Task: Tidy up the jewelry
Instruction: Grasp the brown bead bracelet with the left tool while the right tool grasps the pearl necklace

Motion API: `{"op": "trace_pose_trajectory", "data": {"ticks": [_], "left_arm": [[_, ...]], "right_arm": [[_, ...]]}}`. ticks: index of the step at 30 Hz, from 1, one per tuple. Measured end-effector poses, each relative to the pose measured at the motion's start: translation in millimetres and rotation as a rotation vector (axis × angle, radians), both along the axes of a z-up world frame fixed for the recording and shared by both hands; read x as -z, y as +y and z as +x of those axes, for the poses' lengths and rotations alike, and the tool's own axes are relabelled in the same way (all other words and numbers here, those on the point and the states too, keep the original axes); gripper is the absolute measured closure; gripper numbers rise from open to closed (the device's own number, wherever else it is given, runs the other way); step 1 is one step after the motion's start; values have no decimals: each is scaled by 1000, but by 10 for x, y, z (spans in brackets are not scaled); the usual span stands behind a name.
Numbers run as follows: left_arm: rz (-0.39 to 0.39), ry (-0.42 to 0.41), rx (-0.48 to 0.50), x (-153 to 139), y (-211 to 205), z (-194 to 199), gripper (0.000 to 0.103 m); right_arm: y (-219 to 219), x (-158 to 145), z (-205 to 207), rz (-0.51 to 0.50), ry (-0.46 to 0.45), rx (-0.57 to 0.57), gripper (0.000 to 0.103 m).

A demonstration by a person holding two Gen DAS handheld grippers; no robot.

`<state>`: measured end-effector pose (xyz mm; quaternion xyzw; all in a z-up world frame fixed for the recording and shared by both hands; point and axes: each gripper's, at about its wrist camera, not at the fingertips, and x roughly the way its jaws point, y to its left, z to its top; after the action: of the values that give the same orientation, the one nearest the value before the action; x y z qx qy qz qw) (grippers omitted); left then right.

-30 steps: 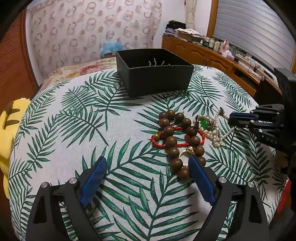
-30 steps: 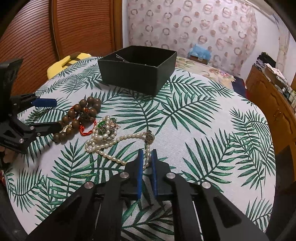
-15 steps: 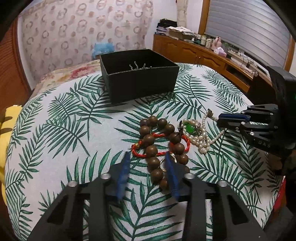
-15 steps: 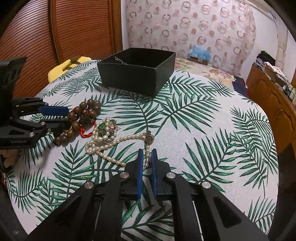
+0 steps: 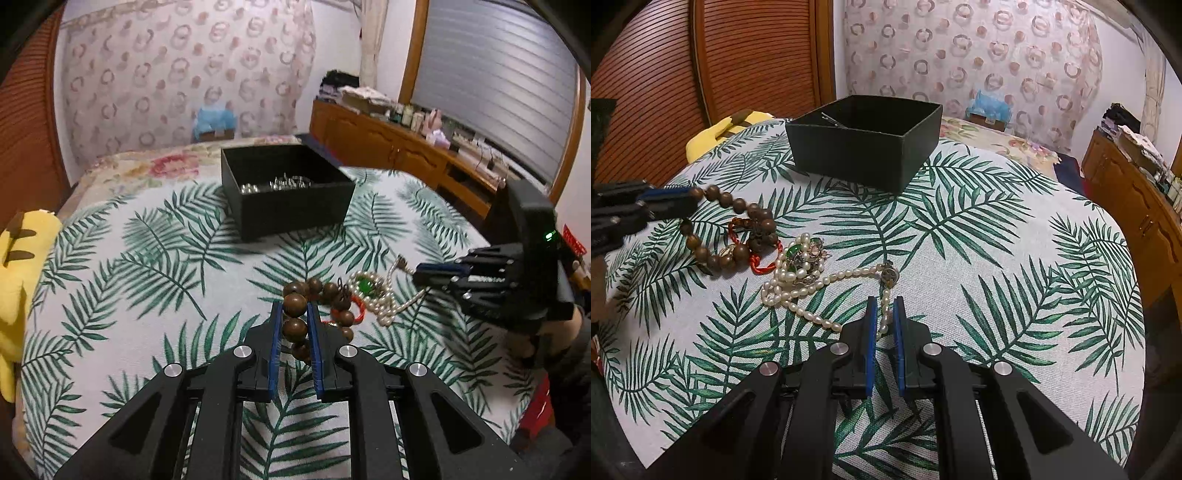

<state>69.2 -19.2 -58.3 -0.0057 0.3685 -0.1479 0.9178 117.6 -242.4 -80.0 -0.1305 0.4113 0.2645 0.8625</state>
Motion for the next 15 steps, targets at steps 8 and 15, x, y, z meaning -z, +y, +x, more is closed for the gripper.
{"op": "trace_pose_trajectory", "data": {"ticks": [8, 15], "left_arm": [[-8, -37, 9, -139, -42, -72, 91], [-15, -71, 4, -250, -23, -104, 91]], "right_arm": [[40, -82, -94, 9, -14, -37, 98], [0, -503, -132, 35, -95, -47, 98]]}}
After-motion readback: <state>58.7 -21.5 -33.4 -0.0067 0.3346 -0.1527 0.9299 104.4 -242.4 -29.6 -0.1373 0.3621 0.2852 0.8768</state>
